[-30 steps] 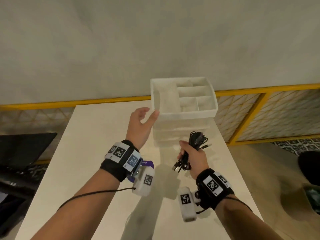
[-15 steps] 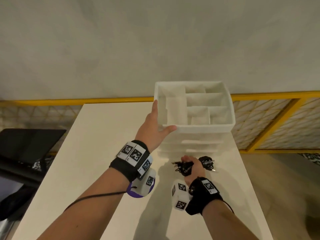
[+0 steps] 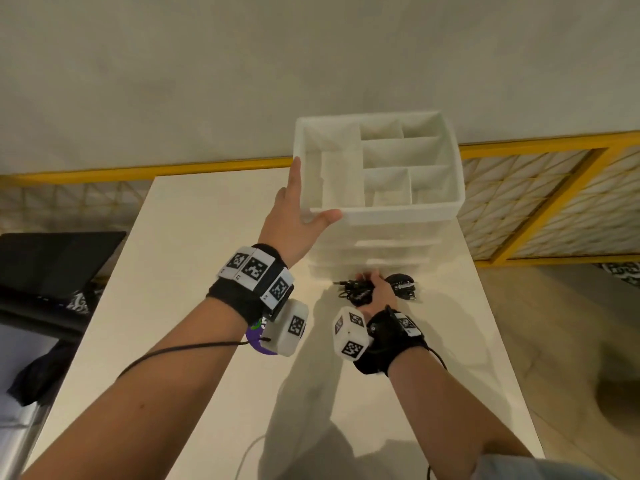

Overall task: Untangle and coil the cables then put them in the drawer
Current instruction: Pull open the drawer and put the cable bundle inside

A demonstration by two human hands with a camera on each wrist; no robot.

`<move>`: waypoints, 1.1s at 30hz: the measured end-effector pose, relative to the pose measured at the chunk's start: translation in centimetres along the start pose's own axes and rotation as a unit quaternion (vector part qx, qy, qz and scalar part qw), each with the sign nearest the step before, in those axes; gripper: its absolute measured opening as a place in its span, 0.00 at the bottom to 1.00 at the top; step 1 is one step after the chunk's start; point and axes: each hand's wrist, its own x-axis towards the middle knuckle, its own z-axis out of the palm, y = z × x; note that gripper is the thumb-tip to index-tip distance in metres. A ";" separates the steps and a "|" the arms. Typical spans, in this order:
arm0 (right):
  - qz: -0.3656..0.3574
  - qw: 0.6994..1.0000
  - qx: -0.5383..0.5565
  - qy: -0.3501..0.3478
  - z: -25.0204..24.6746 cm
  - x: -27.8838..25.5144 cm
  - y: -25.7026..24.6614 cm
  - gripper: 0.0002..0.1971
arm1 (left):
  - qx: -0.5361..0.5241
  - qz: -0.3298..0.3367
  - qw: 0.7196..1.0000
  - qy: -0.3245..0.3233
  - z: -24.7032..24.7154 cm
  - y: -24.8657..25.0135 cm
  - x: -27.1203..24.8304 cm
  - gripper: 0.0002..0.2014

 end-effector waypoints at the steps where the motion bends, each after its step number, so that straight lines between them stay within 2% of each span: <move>1: 0.000 1.000 0.000 -0.006 -0.1 0.0 0.0 0.10 | -0.005 -0.001 1.000 0.000 0.0 0.0 0.0 0.49; 5: -0.005 1.000 0.005 -0.029 -1.4 -0.8 0.4 0.11 | -0.015 -0.012 1.000 -0.001 0.0 0.0 -0.1 0.49; 12: -0.020 0.998 0.046 -0.029 -4.9 -2.7 2.7 0.11 | -0.010 -0.012 1.000 -0.002 0.1 0.2 -0.3 0.50; 19: -0.044 0.998 0.029 -0.025 -7.3 -4.3 4.3 0.15 | -0.004 -0.015 1.000 0.002 0.0 0.6 -0.6 0.49; 29: -0.030 0.997 0.037 -0.052 -8.2 -4.9 4.4 0.15 | 0.006 -0.018 1.000 -0.003 -0.2 0.9 -0.7 0.49; 33: -0.040 0.998 0.039 -0.025 -8.4 -4.9 4.5 0.12 | 0.007 -0.017 1.000 -0.004 -0.1 0.7 -0.6 0.49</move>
